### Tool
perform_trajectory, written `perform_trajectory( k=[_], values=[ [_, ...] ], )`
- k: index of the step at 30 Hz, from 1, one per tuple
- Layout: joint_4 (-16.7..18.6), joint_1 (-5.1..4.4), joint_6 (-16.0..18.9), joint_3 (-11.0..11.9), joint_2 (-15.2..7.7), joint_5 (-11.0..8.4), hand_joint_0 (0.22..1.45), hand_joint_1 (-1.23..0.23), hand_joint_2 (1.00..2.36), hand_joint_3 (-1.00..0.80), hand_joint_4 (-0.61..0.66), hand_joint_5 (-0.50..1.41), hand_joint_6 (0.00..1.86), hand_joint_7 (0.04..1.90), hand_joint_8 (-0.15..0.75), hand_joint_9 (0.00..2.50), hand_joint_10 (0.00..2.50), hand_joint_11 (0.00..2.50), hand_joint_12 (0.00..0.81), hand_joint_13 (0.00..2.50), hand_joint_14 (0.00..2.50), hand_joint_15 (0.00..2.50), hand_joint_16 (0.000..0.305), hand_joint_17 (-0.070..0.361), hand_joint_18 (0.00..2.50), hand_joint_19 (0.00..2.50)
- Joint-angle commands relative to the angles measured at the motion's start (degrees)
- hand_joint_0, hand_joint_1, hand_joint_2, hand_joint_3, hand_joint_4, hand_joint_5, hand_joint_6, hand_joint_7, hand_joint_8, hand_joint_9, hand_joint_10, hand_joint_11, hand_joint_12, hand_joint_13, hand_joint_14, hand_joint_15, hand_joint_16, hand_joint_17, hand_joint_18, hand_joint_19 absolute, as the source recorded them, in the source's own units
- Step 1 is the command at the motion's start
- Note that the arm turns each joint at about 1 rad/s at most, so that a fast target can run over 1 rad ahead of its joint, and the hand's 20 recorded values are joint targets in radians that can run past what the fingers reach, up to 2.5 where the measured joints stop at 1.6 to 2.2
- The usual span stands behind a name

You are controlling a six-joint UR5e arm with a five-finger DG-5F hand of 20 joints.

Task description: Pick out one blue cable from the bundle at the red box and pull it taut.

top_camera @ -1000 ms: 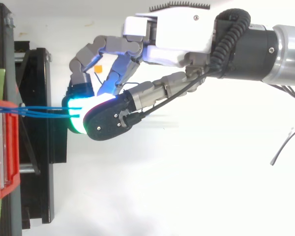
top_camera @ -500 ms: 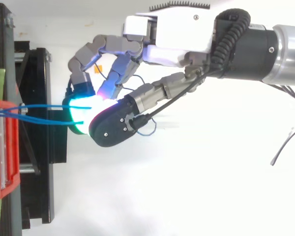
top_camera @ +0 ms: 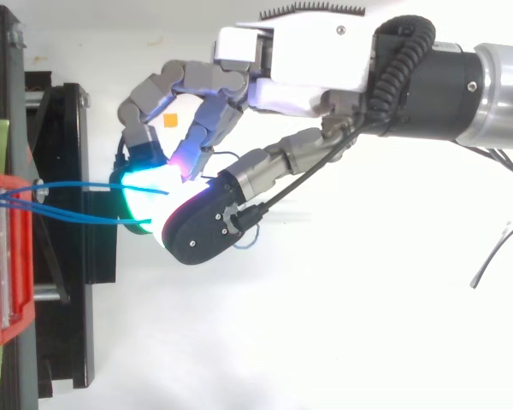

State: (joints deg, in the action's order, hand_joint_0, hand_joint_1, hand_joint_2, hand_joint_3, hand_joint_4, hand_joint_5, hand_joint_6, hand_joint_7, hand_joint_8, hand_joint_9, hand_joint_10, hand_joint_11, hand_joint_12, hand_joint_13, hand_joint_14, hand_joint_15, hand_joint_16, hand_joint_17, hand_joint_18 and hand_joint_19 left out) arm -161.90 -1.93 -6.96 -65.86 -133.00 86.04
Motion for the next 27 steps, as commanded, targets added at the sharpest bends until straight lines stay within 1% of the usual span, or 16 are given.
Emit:
perform_trajectory(
  k=[1, 6, 7, 10, 12, 13, 17, 19, 20, 27],
  values=[
    [0.0, -0.01, 0.02, 0.03, 0.02, 0.0, 0.73, -0.82, 1.0, -0.5, -0.1, -0.16, 0.97, 1.34, 0.198, 1.11, 0.03, 0.84, 0.281, 1.0, 0.03, 0.63, 0.04, 0.091, 0.74, 0.62],
    [-0.09, -0.01, 0.19, 0.03, -0.07, 0.0, 0.71, -0.8, 1.01, -0.43, -0.07, -0.15, 0.97, 1.32, 0.197, 1.14, 0.03, 0.84, 0.287, 1.02, 0.03, 0.64, 0.041, 0.092, 0.74, 0.64],
    [-0.09, -0.01, 0.19, 0.03, 0.02, 0.0, 0.68, -0.76, 1.01, -0.42, -0.08, -0.15, 0.98, 1.18, 0.194, 1.14, 0.03, 0.84, 0.29, 1.02, 0.03, 0.65, 0.041, 0.093, 0.73, 0.65],
    [-0.09, -0.01, 0.19, -0.06, 0.02, 0.0, 0.63, -0.69, 1.01, -0.42, -0.04, -0.15, 0.98, 1.08, 0.193, 1.15, 0.03, 0.83, 0.297, 1.02, 0.03, 0.66, 0.042, 0.095, 0.72, 0.68],
    [-0.09, -0.1, 0.19, -0.06, 0.02, -0.26, 0.61, -0.66, 1.01, -0.44, -0.01, -0.15, 0.97, 1.08, 0.199, 1.14, 0.03, 0.83, 0.299, 1.02, 0.03, 0.66, 0.043, 0.097, 0.72, 0.69],
    [-0.09, -0.1, 0.19, -0.06, -0.07, -0.44, 0.6, -0.63, 1.01, -0.44, 0.0, -0.14, 0.96, 1.12, 0.204, 1.14, 0.03, 0.83, 0.305, 1.02, 0.02, 0.67, 0.044, 0.099, 0.71, 0.69],
    [-0.09, -0.18, 0.19, -0.06, 0.02, -0.79, 0.59, -0.57, 1.01, -0.44, 0.0, -0.15, 0.95, 1.14, 0.203, 1.12, 0.03, 0.82, 0.315, 1.0, 0.03, 0.67, 0.045, 0.102, 0.69, 0.72],
    [-0.09, -0.18, 0.19, -0.06, 0.02, -0.79, 0.58, -0.49, 1.01, -0.44, 0.01, -0.15, 0.95, 1.13, 0.209, 1.1, 0.03, 0.8, 0.314, 0.99, 0.02, 0.67, 0.046, 0.103, 0.68, 0.73],
    [-0.09, -0.18, 0.19, 0.03, -0.07, -0.79, 0.58, -0.47, 1.01, -0.43, 0.01, -0.15, 0.95, 1.14, 0.212, 1.1, 0.03, 0.79, 0.317, 0.99, 0.03, 0.67, 0.046, 0.103, 0.67, 0.73],
    [-0.09, -0.18, 0.19, -0.06, -0.07, -0.79, 0.58, -0.47, 1.01, -0.39, -0.01, -0.15, 0.95, 1.11, 0.217, 1.09, 0.03, 0.8, 0.314, 0.99, 0.03, 0.68, 0.046, 0.103, 0.66, 0.74]
  ],
)
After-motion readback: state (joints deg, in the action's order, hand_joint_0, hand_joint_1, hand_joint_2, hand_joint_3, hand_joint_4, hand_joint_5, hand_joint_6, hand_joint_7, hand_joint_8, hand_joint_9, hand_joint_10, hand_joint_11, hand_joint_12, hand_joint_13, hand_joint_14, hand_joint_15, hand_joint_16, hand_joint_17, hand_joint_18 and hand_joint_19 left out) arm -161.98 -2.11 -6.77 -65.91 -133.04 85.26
